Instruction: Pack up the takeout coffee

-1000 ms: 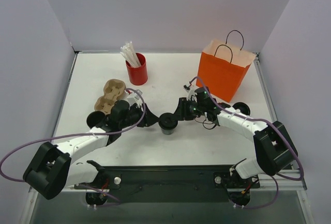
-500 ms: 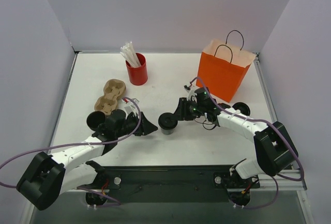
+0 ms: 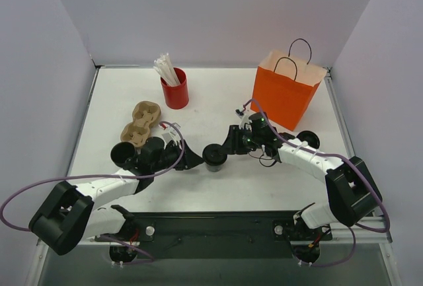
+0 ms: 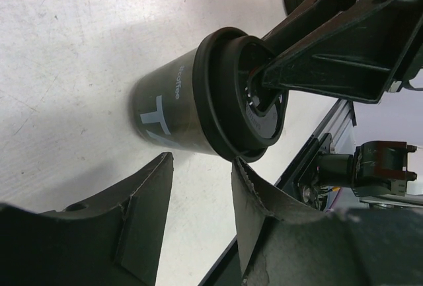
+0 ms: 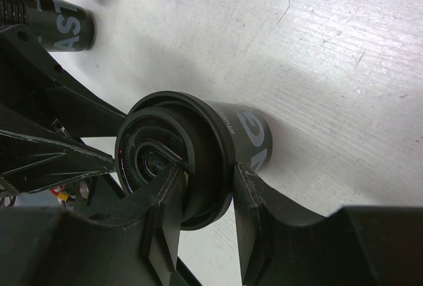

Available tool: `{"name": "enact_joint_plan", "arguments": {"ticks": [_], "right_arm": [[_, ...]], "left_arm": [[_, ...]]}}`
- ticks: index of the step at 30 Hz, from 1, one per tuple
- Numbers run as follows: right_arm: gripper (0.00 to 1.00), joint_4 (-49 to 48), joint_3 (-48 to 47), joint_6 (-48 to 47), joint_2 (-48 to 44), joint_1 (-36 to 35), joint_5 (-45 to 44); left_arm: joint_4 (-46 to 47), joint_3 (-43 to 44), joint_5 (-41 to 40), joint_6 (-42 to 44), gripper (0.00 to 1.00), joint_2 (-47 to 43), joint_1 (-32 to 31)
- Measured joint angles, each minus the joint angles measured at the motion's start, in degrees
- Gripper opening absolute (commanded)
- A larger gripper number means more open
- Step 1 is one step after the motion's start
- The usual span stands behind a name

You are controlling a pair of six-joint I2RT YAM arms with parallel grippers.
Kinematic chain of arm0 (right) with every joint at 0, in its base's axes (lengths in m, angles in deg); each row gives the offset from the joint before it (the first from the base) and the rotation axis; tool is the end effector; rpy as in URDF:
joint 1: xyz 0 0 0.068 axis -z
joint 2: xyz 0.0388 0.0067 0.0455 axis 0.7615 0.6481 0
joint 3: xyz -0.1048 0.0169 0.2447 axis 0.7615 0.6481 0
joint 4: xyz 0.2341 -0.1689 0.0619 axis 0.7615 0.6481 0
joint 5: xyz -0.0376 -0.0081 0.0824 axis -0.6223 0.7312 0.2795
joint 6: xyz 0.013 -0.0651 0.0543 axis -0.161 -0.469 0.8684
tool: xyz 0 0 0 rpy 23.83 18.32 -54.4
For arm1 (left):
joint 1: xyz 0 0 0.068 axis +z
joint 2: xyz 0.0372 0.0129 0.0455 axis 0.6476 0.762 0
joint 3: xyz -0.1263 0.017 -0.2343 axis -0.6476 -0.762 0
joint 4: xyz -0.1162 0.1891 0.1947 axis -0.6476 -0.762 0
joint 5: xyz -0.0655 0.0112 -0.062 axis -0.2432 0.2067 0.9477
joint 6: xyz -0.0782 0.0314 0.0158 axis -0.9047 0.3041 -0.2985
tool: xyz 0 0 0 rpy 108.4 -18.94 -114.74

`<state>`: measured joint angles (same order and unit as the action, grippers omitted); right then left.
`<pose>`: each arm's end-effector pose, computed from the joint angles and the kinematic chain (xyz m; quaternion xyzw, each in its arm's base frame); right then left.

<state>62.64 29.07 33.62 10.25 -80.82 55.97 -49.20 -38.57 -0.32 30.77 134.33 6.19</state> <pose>0.2902 0.2210 0.1732 -0.1550 0.8240 0.4439 0.3161 0.2282 -0.1866 0.1291 0.0108 0.8286 -0.4614 0.3169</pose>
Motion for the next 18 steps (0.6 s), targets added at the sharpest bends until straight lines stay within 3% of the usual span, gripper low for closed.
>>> {"name": "enact_joint_plan", "arguments": {"ticks": [18], "right_arm": [[0.14, -0.5, 0.3, 0.5, 0.0, 0.0, -0.3]], "left_arm": [[3.0, 2.3, 0.0, -0.2, 0.5, 4.0, 0.0]]}}
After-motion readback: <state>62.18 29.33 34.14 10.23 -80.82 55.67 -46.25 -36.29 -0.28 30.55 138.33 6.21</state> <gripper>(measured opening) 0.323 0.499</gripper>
